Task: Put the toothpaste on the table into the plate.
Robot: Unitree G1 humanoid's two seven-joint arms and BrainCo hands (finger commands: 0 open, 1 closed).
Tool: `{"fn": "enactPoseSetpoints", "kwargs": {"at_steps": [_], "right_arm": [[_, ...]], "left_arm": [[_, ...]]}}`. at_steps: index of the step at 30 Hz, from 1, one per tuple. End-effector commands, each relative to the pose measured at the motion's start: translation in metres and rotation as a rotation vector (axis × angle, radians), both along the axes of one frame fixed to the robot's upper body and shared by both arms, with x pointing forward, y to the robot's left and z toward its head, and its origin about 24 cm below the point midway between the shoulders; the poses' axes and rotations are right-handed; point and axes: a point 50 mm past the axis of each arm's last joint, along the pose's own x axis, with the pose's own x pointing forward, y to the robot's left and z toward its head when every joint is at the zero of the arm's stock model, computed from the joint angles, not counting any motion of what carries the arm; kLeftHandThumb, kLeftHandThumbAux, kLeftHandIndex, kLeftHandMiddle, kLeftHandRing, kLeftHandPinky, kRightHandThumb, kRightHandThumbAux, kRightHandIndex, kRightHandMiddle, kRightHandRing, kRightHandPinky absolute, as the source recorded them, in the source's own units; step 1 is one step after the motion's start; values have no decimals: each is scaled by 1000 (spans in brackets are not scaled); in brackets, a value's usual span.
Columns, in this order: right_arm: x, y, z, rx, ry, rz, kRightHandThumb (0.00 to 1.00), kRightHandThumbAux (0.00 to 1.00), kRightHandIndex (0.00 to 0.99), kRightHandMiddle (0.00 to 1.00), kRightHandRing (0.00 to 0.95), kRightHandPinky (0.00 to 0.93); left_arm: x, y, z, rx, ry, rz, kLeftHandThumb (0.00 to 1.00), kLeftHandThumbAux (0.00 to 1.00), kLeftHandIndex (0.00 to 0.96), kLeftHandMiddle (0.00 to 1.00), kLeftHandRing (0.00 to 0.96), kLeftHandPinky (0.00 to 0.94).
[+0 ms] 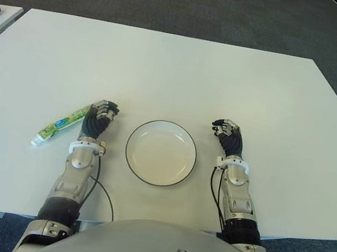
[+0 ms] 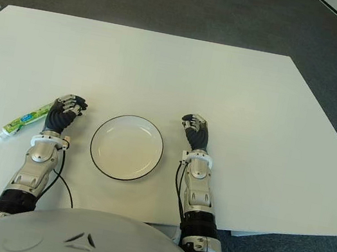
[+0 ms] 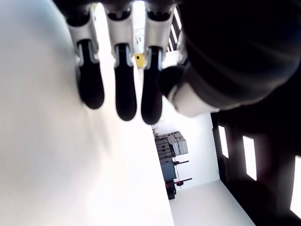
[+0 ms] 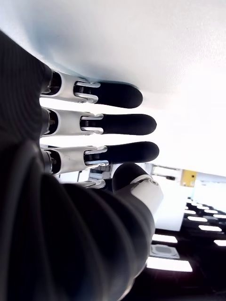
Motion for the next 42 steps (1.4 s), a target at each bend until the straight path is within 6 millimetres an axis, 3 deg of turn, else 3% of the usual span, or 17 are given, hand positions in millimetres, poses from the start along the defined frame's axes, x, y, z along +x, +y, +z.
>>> {"fn": "enactPoseSetpoints", "kwargs": {"at_steps": [1,5,9,12,16,22,24,29,42], "right_arm": [[-1,2,-3,-6,12,6,716,733,420,437,409,421],[-1,2,-3,-2,11,7,716,733,420,437,409,415],[-1,3,-3,6,10,6,716,733,420,438,408,414],[-1,3,-3,8,10,5,716,733,420,439,408,416],[-1,3,-3,13,12,4,715,733,420,438,409,418],[-1,4,-4,11,13,2,715,733,421,435,404,412],[-1,4,-4,10,14,1,716,733,421,434,403,412],[-1,4,-4,8,16,0,716,733,421,437,406,416],[-1,4,-3,16,3,19,715,733,420,433,409,420]], "left_arm": [[1,1,-1,-2,6,-13,697,721,426,461,444,437],[0,2,3,-20,-25,-20,697,721,426,457,441,435],[-7,0,24,-65,-109,-29,695,722,425,445,426,421],[-10,0,29,-75,-120,-30,693,722,424,438,419,417],[-9,2,31,138,-245,-57,694,722,421,429,421,431],[-13,5,40,323,-332,-43,705,705,417,394,390,398],[-14,7,41,378,-350,-32,667,543,327,346,351,363],[-12,19,45,573,-365,34,642,377,247,294,299,318],[-3,38,61,857,-350,61,642,242,123,173,202,278]]}}
